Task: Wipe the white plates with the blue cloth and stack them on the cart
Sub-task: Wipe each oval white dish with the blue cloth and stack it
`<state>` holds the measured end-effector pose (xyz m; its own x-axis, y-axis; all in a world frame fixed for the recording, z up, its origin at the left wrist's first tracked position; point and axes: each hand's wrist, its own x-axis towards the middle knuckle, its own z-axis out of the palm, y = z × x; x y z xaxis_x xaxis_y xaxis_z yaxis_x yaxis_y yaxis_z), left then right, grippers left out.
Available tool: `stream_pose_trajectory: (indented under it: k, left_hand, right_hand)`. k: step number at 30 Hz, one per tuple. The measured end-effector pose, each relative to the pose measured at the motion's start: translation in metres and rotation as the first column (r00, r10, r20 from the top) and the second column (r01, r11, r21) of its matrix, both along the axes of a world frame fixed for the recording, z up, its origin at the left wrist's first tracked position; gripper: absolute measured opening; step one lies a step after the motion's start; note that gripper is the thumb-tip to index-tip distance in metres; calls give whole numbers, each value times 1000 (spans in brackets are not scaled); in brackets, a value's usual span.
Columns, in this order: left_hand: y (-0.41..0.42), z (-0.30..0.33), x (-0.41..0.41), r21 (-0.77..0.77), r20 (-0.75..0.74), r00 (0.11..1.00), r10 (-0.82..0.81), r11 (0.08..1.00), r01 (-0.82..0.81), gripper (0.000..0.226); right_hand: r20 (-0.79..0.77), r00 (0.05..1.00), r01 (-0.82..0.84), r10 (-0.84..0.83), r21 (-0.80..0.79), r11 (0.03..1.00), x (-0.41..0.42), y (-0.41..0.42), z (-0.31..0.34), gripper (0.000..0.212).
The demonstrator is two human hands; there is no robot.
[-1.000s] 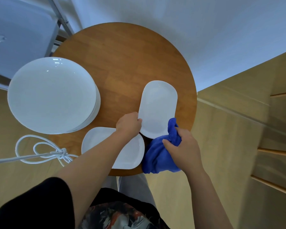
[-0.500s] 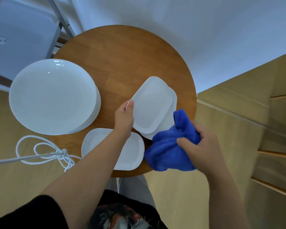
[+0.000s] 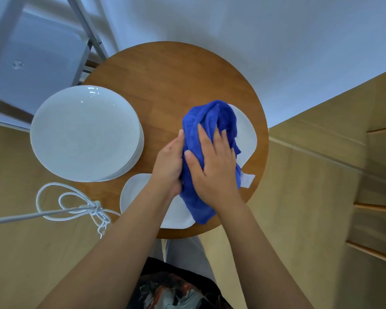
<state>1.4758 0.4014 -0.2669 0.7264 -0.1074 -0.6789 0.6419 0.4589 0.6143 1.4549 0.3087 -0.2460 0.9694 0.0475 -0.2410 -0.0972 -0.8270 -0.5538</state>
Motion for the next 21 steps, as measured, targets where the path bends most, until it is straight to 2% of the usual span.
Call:
stream_pose_trajectory:
  k: [4, 8, 11, 14, 16, 18, 21]
  left_hand:
    - [4, 7, -10, 139, 31, 999, -39, 990, 34, 38]
    - [7, 13, -19, 245, 133, 990, -41, 969, 7, 34]
    - [10, 16, -26, 301, 123, 992, -33, 953, -6, 26]
    - [14, 19, -33, 286, 135, 991, -16, 958, -24, 17]
    - [17, 23, -35, 246, 130, 991, 3, 969, -35, 17]
    - [19, 26, -35, 204, 117, 993, 12, 978, -36, 24]
    - [22, 29, -35, 166, 107, 993, 53, 984, -70, 25]
  right_hand:
    - [145, 989, 54, -29, -168, 984, 1, 11, -5, 54]
    - [160, 977, 163, -143, -120, 979, 6, 9, -8, 54]
    - [147, 967, 229, -206, -164, 959, 20, -1, -8, 54]
    - [184, 951, 283, -249, -195, 939, 34, -13, -5, 60]
    - [226, 927, 331, -299, -123, 935, 39, -21, -2, 72]
    - [220, 880, 427, -421, 22, 904, 43, -31, -1, 90]
    - [78, 792, 582, -606, 202, 787, 43, -45, -2, 112]
